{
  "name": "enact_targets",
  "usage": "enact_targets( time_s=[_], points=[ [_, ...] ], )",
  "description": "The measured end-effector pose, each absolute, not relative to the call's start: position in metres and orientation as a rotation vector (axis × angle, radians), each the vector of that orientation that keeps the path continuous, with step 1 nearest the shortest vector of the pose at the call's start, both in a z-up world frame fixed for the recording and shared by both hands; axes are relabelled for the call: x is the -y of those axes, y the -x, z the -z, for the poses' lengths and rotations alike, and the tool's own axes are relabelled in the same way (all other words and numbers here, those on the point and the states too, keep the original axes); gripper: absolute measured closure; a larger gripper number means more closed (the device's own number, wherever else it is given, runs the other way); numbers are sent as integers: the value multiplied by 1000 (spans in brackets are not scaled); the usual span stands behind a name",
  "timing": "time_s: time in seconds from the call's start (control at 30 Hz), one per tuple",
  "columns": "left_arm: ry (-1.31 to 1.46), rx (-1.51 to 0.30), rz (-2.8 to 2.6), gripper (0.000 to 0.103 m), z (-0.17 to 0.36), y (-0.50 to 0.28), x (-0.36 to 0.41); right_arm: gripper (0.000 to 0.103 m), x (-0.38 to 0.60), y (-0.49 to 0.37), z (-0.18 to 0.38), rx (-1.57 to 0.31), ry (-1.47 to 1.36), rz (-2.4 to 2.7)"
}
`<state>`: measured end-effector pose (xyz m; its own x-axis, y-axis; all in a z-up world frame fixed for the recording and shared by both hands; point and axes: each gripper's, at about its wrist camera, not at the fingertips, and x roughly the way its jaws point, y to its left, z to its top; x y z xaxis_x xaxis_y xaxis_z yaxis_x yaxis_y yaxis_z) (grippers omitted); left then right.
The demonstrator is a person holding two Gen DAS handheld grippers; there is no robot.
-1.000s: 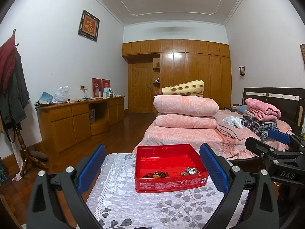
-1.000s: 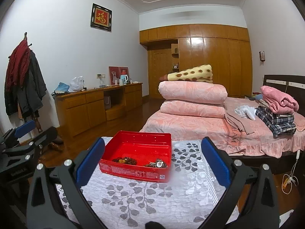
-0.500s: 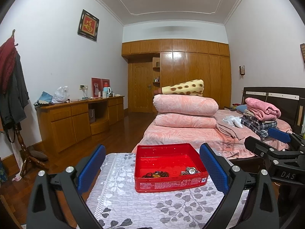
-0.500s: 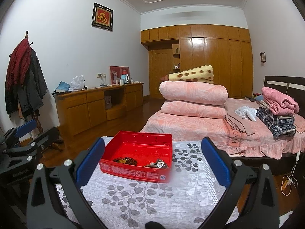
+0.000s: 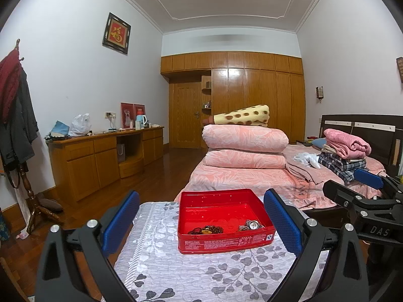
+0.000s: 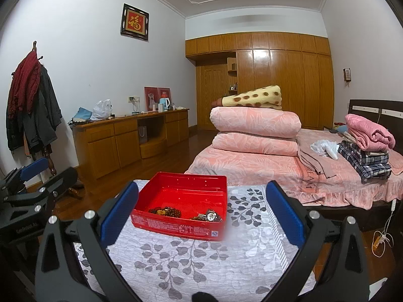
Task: Organize jewelry
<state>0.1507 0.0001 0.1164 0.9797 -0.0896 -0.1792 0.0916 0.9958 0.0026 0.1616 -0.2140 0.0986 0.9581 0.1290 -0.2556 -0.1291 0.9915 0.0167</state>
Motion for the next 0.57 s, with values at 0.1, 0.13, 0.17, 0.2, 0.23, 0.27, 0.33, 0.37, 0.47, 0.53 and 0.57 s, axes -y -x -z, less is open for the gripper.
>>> enact_targets(
  time_s=[0.1,0.13,0.17,0.2,0.23,0.27,0.33,0.37,0.47,0.53,0.57],
  points=[
    [-12,-179,93,6,-116,-150,0,5,213,-161,-98,-259,5,-134],
    [-13,-180,92,6,-117,-151,0,5,213,-161,-98,-258,6,-136],
    [-14,-180,91,6,-116,-151,0,5,213,-161,-97,-258,8,-136],
    [-13,-181,91,6,-117,-151,0,5,213,-161,-97,-258,9,-137],
    [-12,-182,91,6,-117,-150,0,5,212,-161,-97,-258,9,-138],
    [-10,-184,91,6,-117,-150,-1,5,212,-161,-97,-258,9,-138],
    [-10,-185,91,6,-117,-150,0,5,212,-161,-96,-258,9,-138],
    [-11,-183,90,6,-117,-150,0,5,212,-161,-96,-258,8,-137],
    [-7,-186,90,6,-114,-151,2,5,212,-160,-96,-259,8,-136],
    [-7,-187,90,6,-113,-151,2,5,212,-160,-96,-258,9,-137],
    [-7,-186,90,6,-113,-151,2,5,212,-160,-96,-258,9,-137]
  ],
)
